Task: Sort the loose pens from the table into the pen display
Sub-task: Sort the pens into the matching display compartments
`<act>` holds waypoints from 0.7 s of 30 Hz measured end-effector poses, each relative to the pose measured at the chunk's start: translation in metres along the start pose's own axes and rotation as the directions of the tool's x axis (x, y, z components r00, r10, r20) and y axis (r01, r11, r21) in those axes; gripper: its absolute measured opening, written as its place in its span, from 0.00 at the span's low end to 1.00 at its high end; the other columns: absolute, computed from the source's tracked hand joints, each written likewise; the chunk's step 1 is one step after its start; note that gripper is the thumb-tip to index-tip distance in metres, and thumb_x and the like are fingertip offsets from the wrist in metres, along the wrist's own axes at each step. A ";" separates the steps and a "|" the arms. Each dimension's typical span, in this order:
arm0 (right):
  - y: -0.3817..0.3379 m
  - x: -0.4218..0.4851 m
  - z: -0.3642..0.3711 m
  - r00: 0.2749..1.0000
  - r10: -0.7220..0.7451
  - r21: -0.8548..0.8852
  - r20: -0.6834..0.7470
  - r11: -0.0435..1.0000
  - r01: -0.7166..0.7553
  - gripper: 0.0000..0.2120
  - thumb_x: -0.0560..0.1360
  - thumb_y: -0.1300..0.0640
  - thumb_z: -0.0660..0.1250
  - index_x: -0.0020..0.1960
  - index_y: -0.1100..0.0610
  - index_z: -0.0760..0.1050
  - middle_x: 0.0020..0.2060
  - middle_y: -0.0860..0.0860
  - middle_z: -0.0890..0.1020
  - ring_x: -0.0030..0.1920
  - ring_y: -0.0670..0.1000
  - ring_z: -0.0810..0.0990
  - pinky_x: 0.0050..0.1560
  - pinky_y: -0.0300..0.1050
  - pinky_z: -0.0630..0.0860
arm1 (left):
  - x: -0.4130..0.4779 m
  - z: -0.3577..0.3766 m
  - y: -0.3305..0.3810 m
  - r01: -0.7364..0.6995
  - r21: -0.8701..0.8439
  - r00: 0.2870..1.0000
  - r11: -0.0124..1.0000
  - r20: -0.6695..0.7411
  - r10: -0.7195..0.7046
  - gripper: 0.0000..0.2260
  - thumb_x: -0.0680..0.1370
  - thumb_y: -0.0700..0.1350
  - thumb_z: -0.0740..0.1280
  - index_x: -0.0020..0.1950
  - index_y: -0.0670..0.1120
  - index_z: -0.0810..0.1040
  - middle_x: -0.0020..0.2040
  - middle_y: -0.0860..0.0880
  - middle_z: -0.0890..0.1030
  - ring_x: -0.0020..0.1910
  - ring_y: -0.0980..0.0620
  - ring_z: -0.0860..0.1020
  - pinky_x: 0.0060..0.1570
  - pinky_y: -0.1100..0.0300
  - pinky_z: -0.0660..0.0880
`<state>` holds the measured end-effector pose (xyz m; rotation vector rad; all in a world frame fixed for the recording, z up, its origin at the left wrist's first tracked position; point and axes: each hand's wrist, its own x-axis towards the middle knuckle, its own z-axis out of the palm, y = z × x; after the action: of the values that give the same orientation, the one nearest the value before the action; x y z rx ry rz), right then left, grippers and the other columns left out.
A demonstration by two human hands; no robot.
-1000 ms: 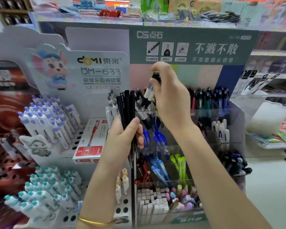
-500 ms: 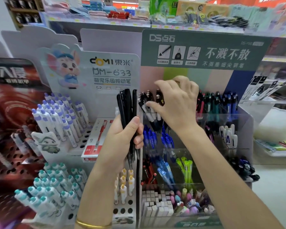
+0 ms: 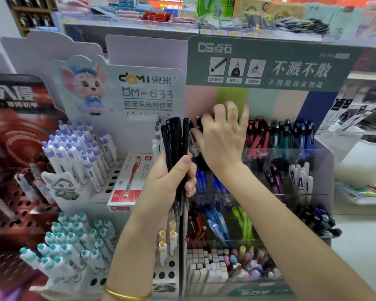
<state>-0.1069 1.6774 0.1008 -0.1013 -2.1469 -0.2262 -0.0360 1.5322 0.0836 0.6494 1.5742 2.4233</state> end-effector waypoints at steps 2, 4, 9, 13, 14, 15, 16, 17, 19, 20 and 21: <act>0.007 -0.005 -0.005 0.994 -0.016 0.109 -0.108 0.994 0.028 0.18 0.73 0.46 0.62 0.50 0.58 0.82 0.47 0.55 0.79 0.59 0.59 0.74 0.69 0.64 0.62 | -0.001 0.003 -0.003 0.008 0.007 1.000 1.000 0.023 -0.008 0.09 0.78 0.46 0.65 0.52 0.42 0.70 0.37 0.49 0.75 0.30 0.54 0.70 0.30 0.61 0.69; 0.015 -0.012 -0.026 0.976 0.076 0.366 -0.206 0.930 0.005 0.15 0.77 0.51 0.62 0.55 0.58 0.81 0.47 0.54 0.80 0.56 0.55 0.74 0.65 0.51 0.68 | -0.002 0.008 -0.008 0.020 0.017 0.998 1.000 0.064 -0.021 0.08 0.77 0.47 0.65 0.51 0.43 0.71 0.35 0.49 0.75 0.30 0.54 0.70 0.30 0.62 0.69; 0.054 -0.046 -0.090 0.846 -0.078 0.849 0.527 0.095 -0.520 0.15 0.73 0.46 0.68 0.51 0.56 0.80 0.33 0.42 0.79 0.31 0.40 0.74 0.34 0.30 0.69 | -0.004 0.027 -0.024 0.082 0.118 0.948 0.990 0.298 -0.114 0.04 0.78 0.44 0.62 0.50 0.45 0.71 0.32 0.51 0.69 0.29 0.55 0.66 0.29 0.63 0.66; 0.093 -0.078 -0.085 0.632 -0.224 0.634 0.742 -0.073 -0.770 0.13 0.64 0.49 0.73 0.48 0.52 0.83 0.38 0.63 0.78 0.38 0.60 0.75 0.41 0.55 0.70 | -0.003 0.056 -0.039 0.135 0.346 0.853 0.928 0.437 -0.286 0.06 0.78 0.40 0.64 0.47 0.51 0.75 0.29 0.53 0.67 0.27 0.54 0.64 0.27 0.61 0.62; 0.100 -0.084 -0.083 0.620 -0.196 0.624 0.760 -0.045 -0.780 0.13 0.63 0.48 0.73 0.45 0.51 0.83 0.40 0.66 0.77 0.40 0.61 0.73 0.41 0.57 0.68 | -0.002 0.065 -0.042 0.152 0.393 0.836 0.907 0.438 -0.330 0.06 0.79 0.39 0.64 0.50 0.50 0.75 0.28 0.55 0.67 0.26 0.54 0.63 0.27 0.59 0.62; 0.106 -0.091 -0.081 0.616 -0.161 0.621 0.771 -0.028 -0.784 0.11 0.63 0.48 0.72 0.42 0.52 0.82 0.39 0.64 0.78 0.39 0.60 0.73 0.38 0.55 0.68 | -0.001 0.073 -0.046 0.159 0.435 0.828 0.887 0.431 -0.359 0.08 0.78 0.39 0.65 0.53 0.51 0.74 0.27 0.56 0.67 0.26 0.54 0.63 0.27 0.59 0.62; 0.113 -0.096 -0.080 0.617 -0.121 0.619 0.778 -0.023 -0.785 0.11 0.63 0.47 0.72 0.40 0.53 0.80 0.35 0.61 0.77 0.35 0.59 0.72 0.34 0.50 0.68 | 0.001 0.082 -0.051 0.169 0.462 0.819 0.870 0.425 -0.385 0.09 0.78 0.39 0.65 0.53 0.52 0.74 0.26 0.56 0.68 0.26 0.54 0.63 0.27 0.59 0.62; 0.120 -0.100 -0.079 0.614 -0.082 0.615 0.785 -0.020 -0.789 0.12 0.63 0.46 0.72 0.39 0.55 0.79 0.32 0.58 0.76 0.32 0.57 0.70 0.29 0.44 0.66 | 0.002 0.090 -0.054 0.181 0.472 0.812 0.863 0.424 -0.402 0.09 0.78 0.39 0.66 0.50 0.53 0.75 0.26 0.57 0.68 0.26 0.54 0.63 0.27 0.58 0.61; 0.135 -0.105 -0.078 0.607 -0.014 0.607 0.795 0.003 -0.795 0.17 0.63 0.46 0.71 0.39 0.60 0.77 0.30 0.57 0.74 0.25 0.53 0.69 0.22 0.38 0.63 | 0.006 0.107 -0.060 0.200 0.485 0.799 0.851 0.422 -0.429 0.09 0.78 0.40 0.66 0.44 0.54 0.76 0.28 0.54 0.69 0.27 0.52 0.64 0.27 0.57 0.61; 0.142 -0.106 -0.078 0.605 0.011 0.605 0.796 0.012 -0.796 0.18 0.64 0.46 0.71 0.39 0.62 0.76 0.29 0.58 0.73 0.22 0.50 0.68 0.21 0.37 0.63 | 0.007 0.114 -0.063 0.212 0.500 0.797 0.840 0.409 -0.445 0.07 0.78 0.41 0.66 0.44 0.53 0.76 0.30 0.52 0.71 0.27 0.51 0.65 0.28 0.56 0.62; 0.149 -0.106 -0.079 0.603 0.033 0.603 0.797 0.007 -0.798 0.16 0.65 0.48 0.72 0.38 0.62 0.76 0.28 0.58 0.73 0.21 0.49 0.68 0.20 0.37 0.63 | 0.009 0.119 -0.066 0.223 0.529 0.804 0.819 0.376 -0.462 0.03 0.77 0.42 0.66 0.47 0.51 0.75 0.32 0.51 0.73 0.27 0.51 0.67 0.28 0.56 0.65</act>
<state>0.0400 1.8094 0.0730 -0.1322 -2.2294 1.9456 0.0046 1.6617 0.0678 0.8666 1.8378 1.4545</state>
